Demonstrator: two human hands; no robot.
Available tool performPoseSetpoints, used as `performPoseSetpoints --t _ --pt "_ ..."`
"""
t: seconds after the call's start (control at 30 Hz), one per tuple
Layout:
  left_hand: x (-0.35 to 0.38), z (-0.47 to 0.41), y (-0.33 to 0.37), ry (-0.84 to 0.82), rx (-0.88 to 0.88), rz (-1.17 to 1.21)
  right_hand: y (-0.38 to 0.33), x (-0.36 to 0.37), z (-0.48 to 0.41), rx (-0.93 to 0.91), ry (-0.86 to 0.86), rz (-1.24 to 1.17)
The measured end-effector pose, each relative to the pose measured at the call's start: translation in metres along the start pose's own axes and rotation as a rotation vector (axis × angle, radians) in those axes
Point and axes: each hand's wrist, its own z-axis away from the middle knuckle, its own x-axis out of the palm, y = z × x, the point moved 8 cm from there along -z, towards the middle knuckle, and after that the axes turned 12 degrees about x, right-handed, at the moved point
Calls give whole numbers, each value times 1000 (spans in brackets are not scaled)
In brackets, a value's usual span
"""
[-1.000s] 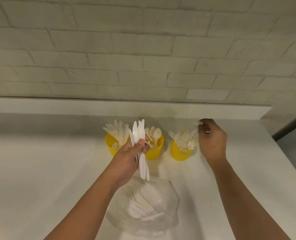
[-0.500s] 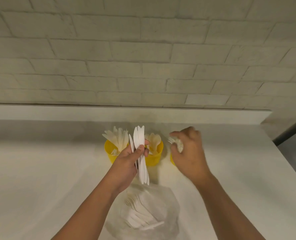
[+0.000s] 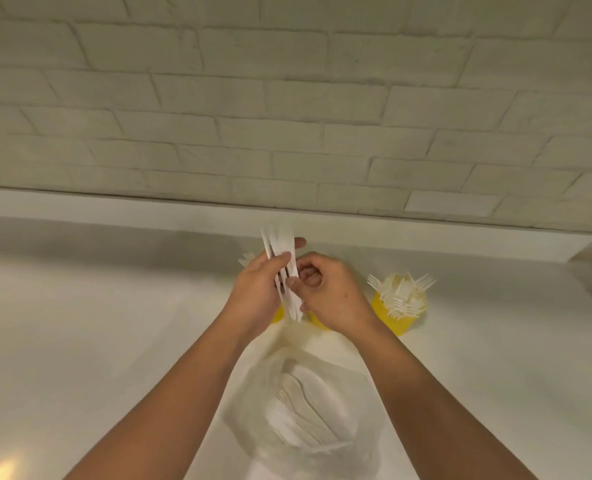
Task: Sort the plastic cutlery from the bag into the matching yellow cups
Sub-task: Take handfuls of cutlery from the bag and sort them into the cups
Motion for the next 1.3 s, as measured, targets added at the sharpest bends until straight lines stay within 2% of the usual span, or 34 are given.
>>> performPoseSetpoints --t 0.2,0.27,0.4,0.47,0.6,0.8,0.93,1.03,1.2,1.3 --pt "-19 -40 37 -9 139 -279 -44 5 -33 -86 64 163" --pt "-26 -51 41 -43 155 -294 -50 9 -43 -94 71 175" --pt "-40 -66 33 -23 108 -259 -52 21 -57 -140 100 241" --pt "-46 -69 26 -24 92 -334 -47 28 -61 -154 100 275" --pt "-57 -69 8 -111 82 -493 -29 43 -68 -137 91 294" --pt "-65 -64 -12 -207 79 -504 -12 52 -67 -121 115 298" --pt "-68 -59 -19 -188 93 -507 -6 62 -66 -95 95 382" --pt "-78 -60 -17 -97 130 -553 -3 61 -65 -79 116 404" --pt "-86 -56 4 -49 284 -900 -2 52 -66 -115 159 392" --pt "-89 -49 10 -37 330 -1018 -3 47 -64 -162 170 412"
